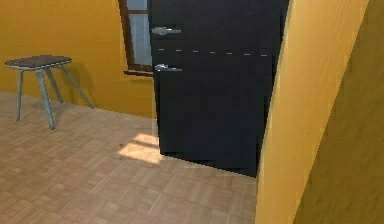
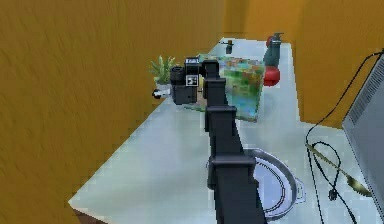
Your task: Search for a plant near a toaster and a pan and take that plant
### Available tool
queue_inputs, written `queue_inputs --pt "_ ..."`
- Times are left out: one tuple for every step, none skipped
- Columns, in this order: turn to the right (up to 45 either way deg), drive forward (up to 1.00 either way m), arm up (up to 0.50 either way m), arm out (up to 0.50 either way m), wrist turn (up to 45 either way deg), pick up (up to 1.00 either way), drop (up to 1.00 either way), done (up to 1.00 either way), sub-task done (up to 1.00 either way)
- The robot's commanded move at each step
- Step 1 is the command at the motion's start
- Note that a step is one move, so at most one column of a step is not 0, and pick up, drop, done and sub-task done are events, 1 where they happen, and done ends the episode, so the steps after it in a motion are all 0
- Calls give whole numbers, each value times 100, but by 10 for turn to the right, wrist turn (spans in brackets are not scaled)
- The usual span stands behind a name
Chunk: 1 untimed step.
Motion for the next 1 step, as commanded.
queue_inputs --pt "0 0 0 0 0 0 0 100 0"
